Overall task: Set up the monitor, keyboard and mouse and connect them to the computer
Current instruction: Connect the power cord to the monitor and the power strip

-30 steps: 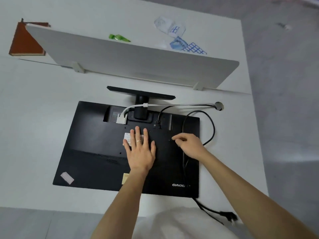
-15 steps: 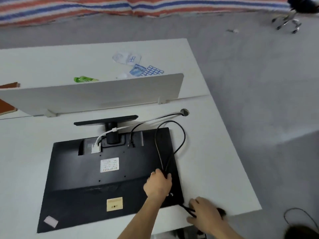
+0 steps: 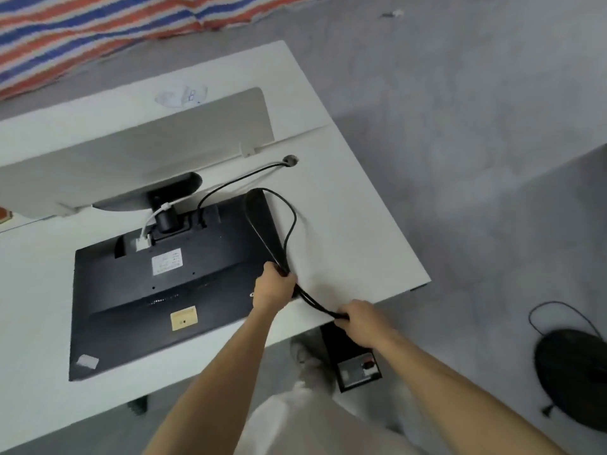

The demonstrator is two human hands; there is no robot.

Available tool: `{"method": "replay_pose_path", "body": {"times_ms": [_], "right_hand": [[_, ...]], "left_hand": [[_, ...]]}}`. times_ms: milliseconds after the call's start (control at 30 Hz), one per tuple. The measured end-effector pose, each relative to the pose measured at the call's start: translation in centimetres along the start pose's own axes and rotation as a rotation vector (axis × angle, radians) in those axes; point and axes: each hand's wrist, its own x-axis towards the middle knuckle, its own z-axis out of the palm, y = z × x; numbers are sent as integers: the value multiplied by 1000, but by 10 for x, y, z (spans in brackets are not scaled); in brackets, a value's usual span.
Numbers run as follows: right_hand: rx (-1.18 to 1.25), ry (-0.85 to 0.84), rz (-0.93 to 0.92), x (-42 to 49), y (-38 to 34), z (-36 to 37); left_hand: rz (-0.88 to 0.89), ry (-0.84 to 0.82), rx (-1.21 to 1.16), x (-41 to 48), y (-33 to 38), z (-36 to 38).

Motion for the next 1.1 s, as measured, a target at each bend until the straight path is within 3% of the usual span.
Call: {"method": "replay_pose_path", "body": {"times_ms": [133,300,467,600,700,800,867,1100], "right_hand": [[127,126,-30,-35,45,13],[139,208,-12,-95,72,27],[224,125,25,-151,78,46],[283,-32,107,-182,77,69],[581,-154,219,-204,61,76],[1188,-94,378,-221,38,86],[1444,-60,383,-224,26,102],[1351,127,485,-228,-19,197]], "left_hand": [[134,-10,-90,-52,2,28],[155,-44,-120,-114,-19,55],[205,-101,-76,-159,-49,66],[250,-244,-12,-190,-69,70],[314,-392,99,-212,-83,68],[406,-528,319,-234,-110,59],[445,-589,496,-246,-135,54],[325,-583,591,-252,-240,45]]}}
